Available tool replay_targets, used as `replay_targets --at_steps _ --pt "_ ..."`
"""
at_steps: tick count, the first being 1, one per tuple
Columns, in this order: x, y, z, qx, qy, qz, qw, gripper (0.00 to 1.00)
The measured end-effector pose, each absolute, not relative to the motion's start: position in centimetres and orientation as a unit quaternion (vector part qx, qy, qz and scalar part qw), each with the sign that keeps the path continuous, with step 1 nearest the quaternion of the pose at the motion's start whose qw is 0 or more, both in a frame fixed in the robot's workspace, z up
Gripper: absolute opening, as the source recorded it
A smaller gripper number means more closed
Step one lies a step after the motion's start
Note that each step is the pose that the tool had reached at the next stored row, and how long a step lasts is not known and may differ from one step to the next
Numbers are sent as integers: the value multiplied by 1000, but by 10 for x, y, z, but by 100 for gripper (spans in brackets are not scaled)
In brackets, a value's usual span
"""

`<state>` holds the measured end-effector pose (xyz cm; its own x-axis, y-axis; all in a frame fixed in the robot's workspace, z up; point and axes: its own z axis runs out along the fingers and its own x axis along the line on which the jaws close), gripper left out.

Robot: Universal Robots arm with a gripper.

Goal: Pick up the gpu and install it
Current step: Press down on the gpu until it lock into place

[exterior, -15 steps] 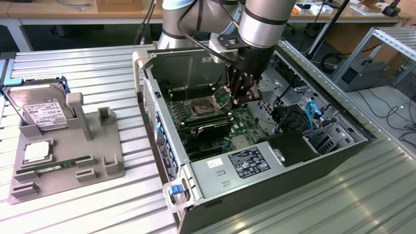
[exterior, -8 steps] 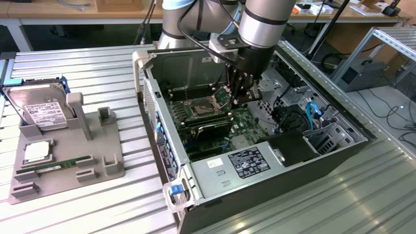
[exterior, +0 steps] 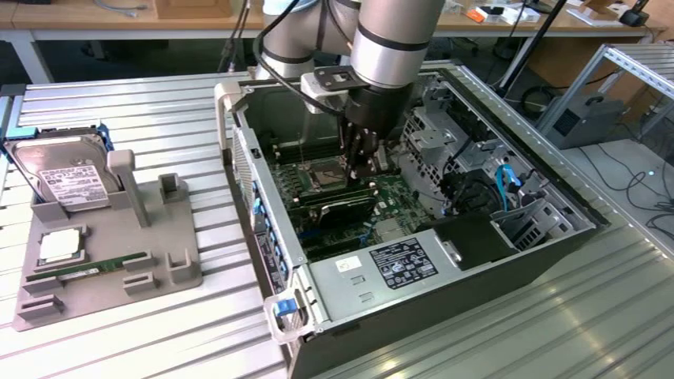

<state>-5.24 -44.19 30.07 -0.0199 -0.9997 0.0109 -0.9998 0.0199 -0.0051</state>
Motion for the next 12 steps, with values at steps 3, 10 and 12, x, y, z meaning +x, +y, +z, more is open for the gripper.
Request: replay_targets --at_steps 3,10,12 --pt "-64 -443 297 700 -714 6 2 11" --pt "-84 -445 292 700 -714 6 2 11" --pt "-87 -445 292 700 -714 6 2 11"
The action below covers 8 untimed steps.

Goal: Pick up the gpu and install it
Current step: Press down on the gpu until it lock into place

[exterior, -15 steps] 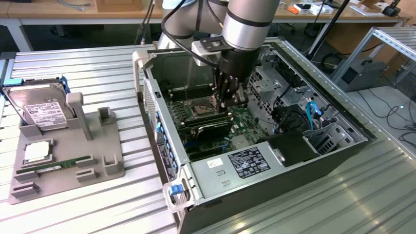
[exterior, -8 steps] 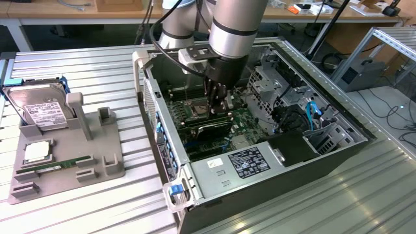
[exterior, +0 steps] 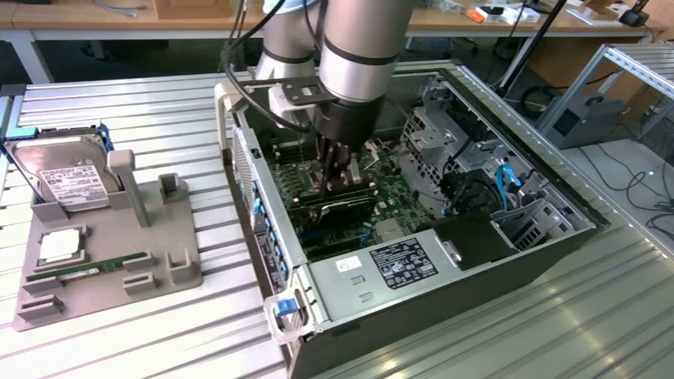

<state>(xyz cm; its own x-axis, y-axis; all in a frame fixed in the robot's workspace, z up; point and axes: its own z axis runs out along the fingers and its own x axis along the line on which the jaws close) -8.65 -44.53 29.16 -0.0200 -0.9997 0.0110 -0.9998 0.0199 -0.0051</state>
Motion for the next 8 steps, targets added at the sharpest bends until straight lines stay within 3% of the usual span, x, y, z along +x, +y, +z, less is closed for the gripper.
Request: replay_targets --at_steps 8 --pt "-99 -446 285 700 -714 6 2 11"
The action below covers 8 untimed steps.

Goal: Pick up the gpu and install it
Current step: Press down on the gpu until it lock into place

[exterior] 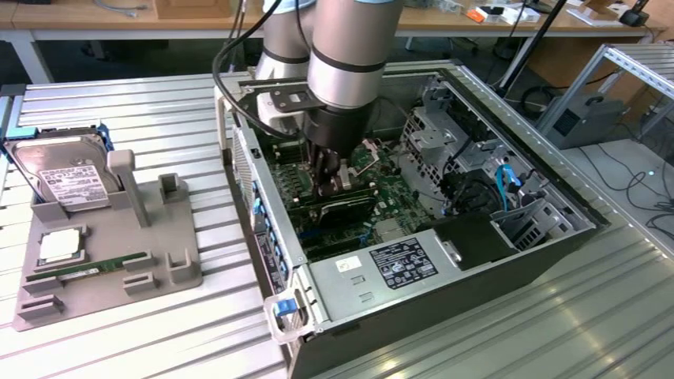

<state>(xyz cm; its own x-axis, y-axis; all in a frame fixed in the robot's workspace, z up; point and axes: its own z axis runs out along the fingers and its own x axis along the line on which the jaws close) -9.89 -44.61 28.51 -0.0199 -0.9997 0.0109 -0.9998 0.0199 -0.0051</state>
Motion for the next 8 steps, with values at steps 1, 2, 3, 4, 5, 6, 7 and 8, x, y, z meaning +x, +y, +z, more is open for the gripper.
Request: replay_targets --at_steps 1,2,3,4,5,6,7,8 --pt "-100 -446 284 700 -714 6 2 11" --pt "-101 -446 283 700 -714 6 2 11" --pt "-102 -446 283 700 -714 6 2 11" --pt "-103 -446 282 700 -714 6 2 11" --pt "-104 -446 282 700 -714 6 2 11" --pt "-105 -446 281 700 -714 6 2 11" --pt "-105 -446 281 700 -714 6 2 11" --pt "-106 -446 280 700 -714 6 2 11"
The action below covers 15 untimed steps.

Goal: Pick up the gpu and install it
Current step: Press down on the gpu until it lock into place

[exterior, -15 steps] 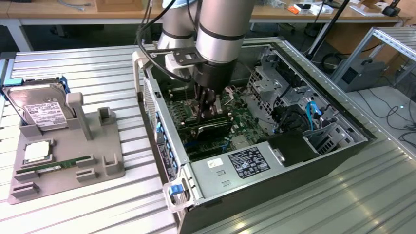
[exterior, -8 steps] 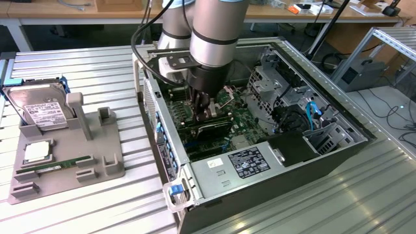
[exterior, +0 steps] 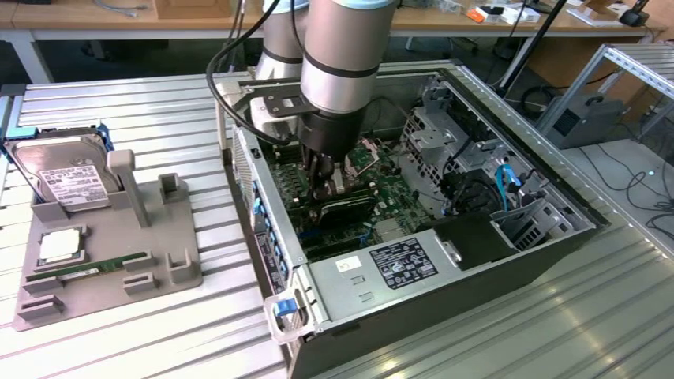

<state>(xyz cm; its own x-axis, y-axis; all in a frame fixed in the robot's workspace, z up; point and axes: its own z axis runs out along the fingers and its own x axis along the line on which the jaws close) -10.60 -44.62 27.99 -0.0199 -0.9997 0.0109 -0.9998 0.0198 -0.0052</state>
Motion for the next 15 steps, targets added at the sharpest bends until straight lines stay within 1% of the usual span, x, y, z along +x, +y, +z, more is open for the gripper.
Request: replay_targets --at_steps 15 --pt "-111 -443 273 700 -714 6 2 11"
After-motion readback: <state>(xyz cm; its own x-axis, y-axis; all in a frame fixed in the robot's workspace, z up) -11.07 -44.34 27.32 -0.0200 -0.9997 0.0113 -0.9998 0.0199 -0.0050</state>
